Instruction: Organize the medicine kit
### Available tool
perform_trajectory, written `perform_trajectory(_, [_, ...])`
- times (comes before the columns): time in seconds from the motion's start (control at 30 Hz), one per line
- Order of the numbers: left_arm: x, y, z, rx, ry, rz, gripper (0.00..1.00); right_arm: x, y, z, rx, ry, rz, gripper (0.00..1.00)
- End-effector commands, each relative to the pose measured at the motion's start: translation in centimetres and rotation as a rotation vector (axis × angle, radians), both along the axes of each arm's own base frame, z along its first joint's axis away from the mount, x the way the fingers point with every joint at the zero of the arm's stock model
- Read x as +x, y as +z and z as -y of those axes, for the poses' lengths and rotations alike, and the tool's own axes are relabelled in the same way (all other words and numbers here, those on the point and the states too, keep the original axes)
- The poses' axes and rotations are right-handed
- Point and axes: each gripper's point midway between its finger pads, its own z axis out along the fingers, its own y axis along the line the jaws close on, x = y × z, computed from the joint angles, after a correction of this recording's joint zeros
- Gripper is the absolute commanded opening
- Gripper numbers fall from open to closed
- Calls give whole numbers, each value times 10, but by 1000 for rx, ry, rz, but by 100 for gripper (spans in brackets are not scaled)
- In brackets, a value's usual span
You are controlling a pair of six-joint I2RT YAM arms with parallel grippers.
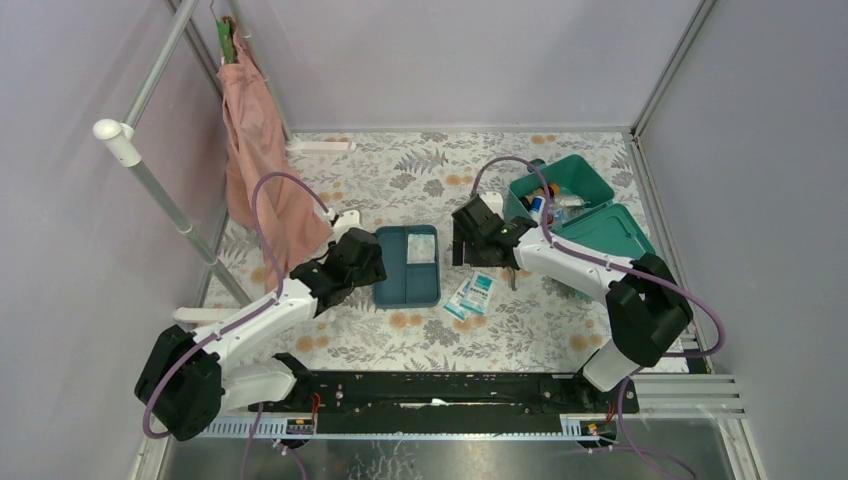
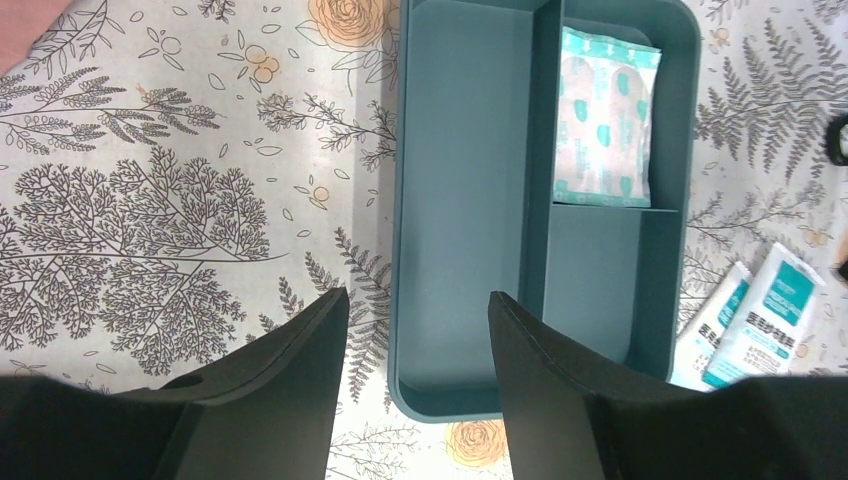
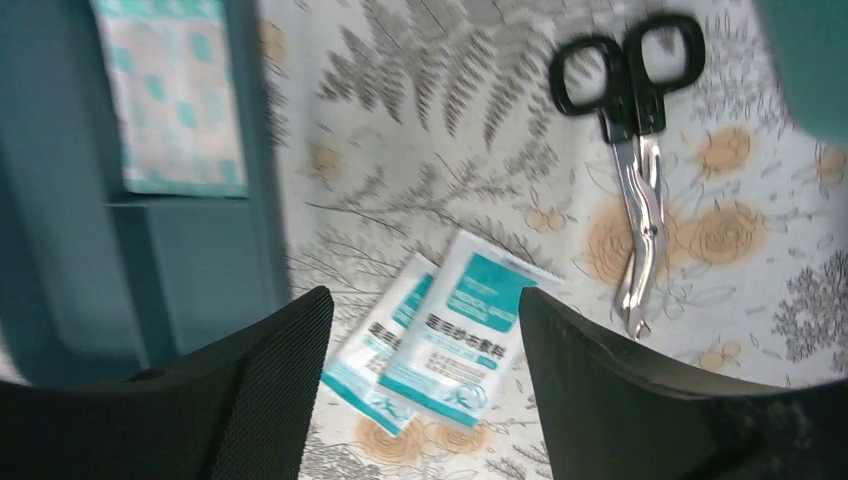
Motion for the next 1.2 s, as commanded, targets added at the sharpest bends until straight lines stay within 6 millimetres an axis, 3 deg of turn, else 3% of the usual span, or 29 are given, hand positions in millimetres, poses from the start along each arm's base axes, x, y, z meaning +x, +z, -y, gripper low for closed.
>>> perform_trajectory(0.0, [-3, 16, -1, -29, -1, 8, 62, -13, -24, 17, -88, -27, -57, 79])
perform_trajectory(0.07, [-7, 21, -3, -25, -7, 7, 62, -12, -31, 21, -120, 1, -53, 90])
perform_trajectory(0.2, [-13, 32, -4, -52, -21, 23, 63, -5, -37, 25, -100, 104, -71, 99])
perform_trajectory(0.5, [-18, 46, -5, -62, -37, 34, 63, -5, -59, 25, 122, 234, -168, 100])
perform_trajectory(0.83, [-24, 69, -19, 5, -71, 68, 67, -19, -79, 19, 146, 278, -261, 97])
perform_trajectory(1.17, [-29, 92, -37, 23, -37, 146, 71, -53, -79, 31, 147, 180, -339, 93])
